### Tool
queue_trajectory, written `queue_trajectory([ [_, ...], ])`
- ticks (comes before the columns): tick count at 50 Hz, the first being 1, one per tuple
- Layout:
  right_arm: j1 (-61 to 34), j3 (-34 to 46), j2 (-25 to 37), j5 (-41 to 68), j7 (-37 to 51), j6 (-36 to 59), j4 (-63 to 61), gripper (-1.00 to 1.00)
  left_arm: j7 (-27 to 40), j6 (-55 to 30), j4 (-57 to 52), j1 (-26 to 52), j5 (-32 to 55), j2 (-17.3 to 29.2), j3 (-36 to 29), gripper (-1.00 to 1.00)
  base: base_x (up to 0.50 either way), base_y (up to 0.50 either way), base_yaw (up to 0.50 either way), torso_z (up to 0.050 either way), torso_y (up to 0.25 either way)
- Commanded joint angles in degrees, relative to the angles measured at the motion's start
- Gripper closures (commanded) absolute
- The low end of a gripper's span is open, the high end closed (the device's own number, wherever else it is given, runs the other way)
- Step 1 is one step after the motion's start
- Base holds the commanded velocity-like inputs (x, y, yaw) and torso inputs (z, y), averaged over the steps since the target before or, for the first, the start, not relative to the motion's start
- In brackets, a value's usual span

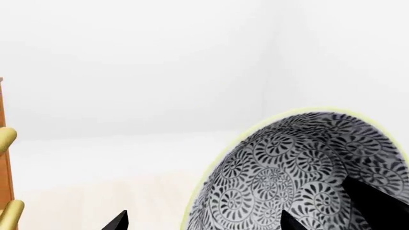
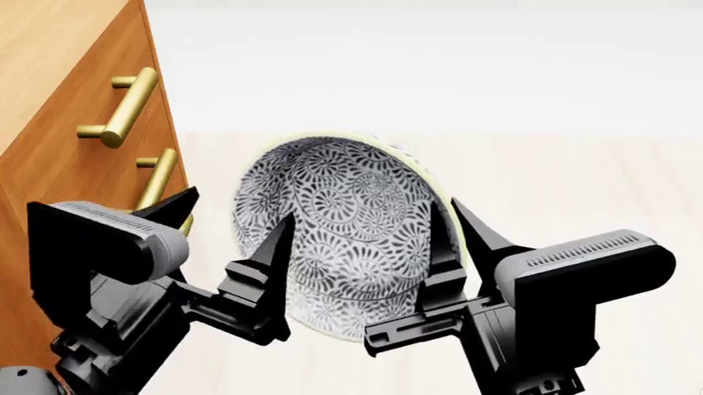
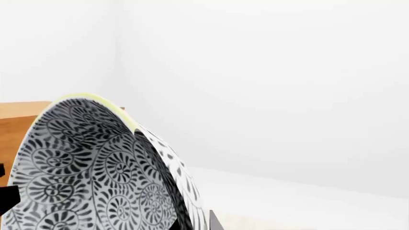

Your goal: Put the bowl on top of the cabinet.

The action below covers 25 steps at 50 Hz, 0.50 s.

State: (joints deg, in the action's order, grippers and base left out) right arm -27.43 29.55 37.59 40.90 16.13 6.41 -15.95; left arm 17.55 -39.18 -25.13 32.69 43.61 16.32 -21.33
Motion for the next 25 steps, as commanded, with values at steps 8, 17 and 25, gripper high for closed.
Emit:
queue_trajectory([
  [8,-0.22,-0.54,0.67,-0.51,0.45,0.53,-2.03,1.00,-0.55,-0.50,5.68,2.87,0.80,-0.95,0.29,-1.00,0.00,0.00,0.00,0.000,0.000],
  [17,0.19,-0.59,1.40,-0.64,1.06,0.75,-3.89,1.00,-1.56,0.40,9.29,3.95,-0.19,-1.56,-0.49,-1.00,0.00,0.00,0.00,0.000,0.001],
  [25,0.78,-0.39,1.93,-0.91,1.33,0.74,-5.50,1.00,-1.34,0.35,10.34,4.59,0.14,-1.73,-0.20,-1.00,0.00,0.00,0.00,0.000,0.000],
])
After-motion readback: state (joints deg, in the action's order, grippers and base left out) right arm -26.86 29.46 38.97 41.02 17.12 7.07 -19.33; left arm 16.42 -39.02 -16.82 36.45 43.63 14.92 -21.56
